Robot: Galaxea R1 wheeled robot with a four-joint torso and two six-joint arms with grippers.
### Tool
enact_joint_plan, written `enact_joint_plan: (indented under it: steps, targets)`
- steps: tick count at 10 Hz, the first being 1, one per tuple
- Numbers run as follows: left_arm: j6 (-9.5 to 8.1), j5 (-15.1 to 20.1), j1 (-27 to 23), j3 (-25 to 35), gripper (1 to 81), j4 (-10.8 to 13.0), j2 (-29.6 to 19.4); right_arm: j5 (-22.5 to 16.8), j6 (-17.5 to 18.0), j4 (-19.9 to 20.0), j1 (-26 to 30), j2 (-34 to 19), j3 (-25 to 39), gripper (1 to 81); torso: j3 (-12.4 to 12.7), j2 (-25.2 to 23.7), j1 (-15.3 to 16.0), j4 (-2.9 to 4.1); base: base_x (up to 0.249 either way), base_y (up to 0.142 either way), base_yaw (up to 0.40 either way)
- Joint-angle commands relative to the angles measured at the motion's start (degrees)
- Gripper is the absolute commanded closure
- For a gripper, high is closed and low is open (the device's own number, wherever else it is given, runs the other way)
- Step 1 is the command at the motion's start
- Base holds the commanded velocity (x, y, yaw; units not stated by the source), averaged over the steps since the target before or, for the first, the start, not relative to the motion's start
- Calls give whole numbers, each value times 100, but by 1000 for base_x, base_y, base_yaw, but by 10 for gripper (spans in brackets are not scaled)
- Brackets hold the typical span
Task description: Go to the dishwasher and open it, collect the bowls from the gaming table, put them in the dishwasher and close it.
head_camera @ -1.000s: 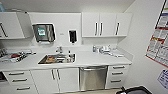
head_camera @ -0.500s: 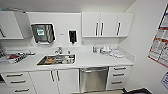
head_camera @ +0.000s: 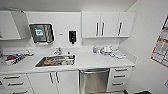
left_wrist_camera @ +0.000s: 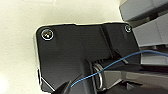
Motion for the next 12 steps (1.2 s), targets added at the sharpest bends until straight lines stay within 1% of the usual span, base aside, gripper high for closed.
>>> enact_joint_plan:
  steps: [1, 4, 9, 12]
  targets:
    - [3, 316, -218, 62, 10, -16, -105, -340, -26, -11, 219, -47, 55, 10, 0, 0, 0, 0, 0, 0, 0]
    - [3, 316, -218, 62, 10, -16, -97, -331, -17, -11, 219, -56, 46, 10, 0, 0, 0, 0, 0, 0, 0]
    - [-6, 316, -218, 70, 10, -16, -97, -331, -26, -11, 219, -56, 46, 10, 0, 0, -5, 0, 0, 73, 0]
    - [-6, 316, -218, 70, 10, -16, -97, -331, -26, -11, 219, -56, 37, 10, 0, -2, -7, 0, 51, 0, 0]
